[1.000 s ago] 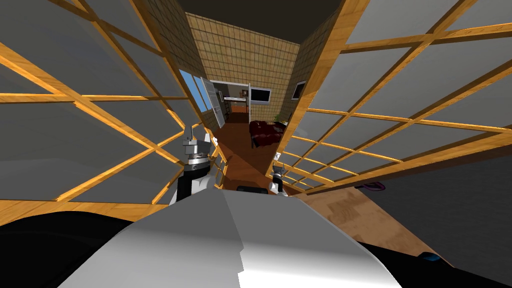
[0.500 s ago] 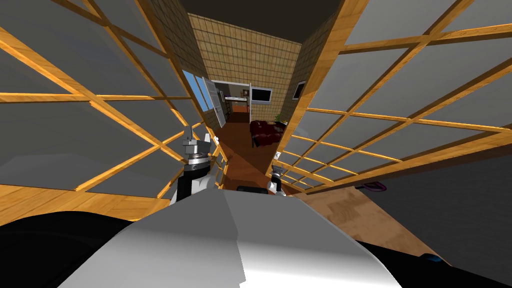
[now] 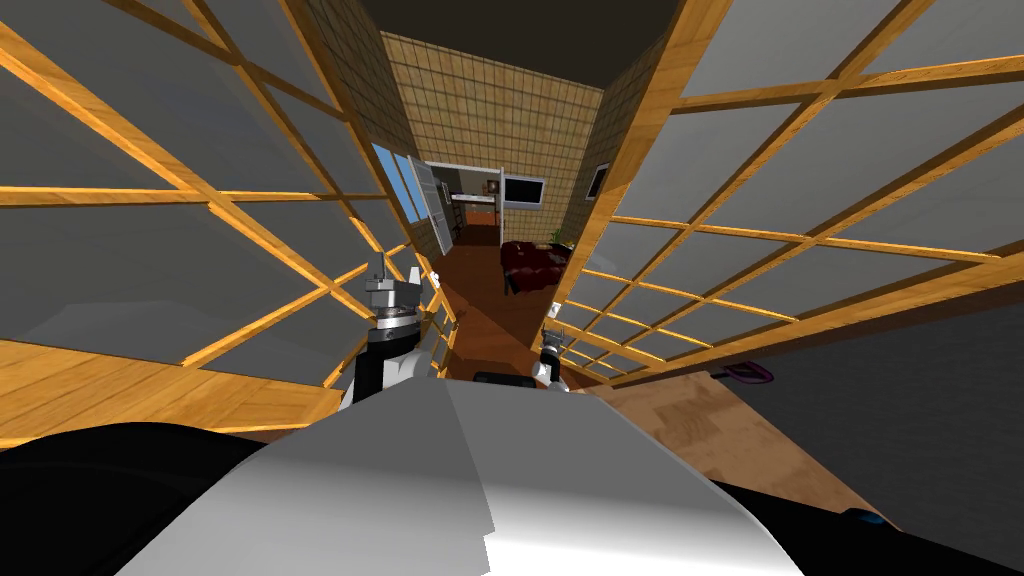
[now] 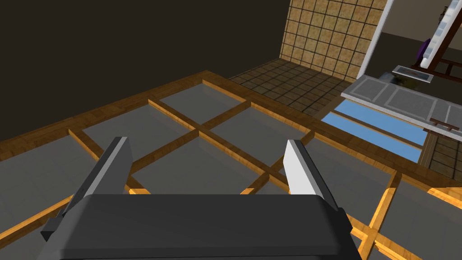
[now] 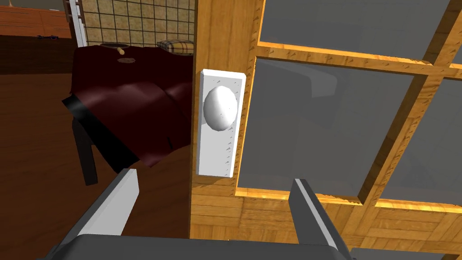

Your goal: Push the door open

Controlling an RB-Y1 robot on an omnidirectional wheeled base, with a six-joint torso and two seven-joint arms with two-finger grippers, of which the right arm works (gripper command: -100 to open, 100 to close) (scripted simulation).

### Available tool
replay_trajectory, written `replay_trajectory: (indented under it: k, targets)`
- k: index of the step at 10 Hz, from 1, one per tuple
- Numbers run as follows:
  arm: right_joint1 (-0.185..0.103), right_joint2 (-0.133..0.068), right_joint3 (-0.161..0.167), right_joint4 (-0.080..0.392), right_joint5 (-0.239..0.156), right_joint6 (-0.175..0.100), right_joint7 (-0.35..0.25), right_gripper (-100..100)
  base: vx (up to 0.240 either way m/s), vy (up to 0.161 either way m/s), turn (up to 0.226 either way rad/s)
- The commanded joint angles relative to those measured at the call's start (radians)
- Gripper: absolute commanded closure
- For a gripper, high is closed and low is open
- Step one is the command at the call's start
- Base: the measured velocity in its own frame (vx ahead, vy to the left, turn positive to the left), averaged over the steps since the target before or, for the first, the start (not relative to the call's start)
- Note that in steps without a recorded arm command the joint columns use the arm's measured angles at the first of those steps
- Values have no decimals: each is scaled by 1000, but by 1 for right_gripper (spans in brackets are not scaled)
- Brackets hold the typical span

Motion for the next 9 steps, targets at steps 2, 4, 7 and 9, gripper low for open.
replay_trajectory:
  k: [2, 4, 7, 9]
  targets:
    - [-1, -39, -3, 2, -2, -1, -4, -100, 120, -49, 23]
    - [-1, -54, -5, 5, -4, -2, -8, -100, 196, -43, 26]
    - [-2, -39, -10, 9, -8, -4, -15, -100, 239, -70, 29]
    - [-3, -32, -10, 9, -9, -3, -14, -100, 149, -32, 5]
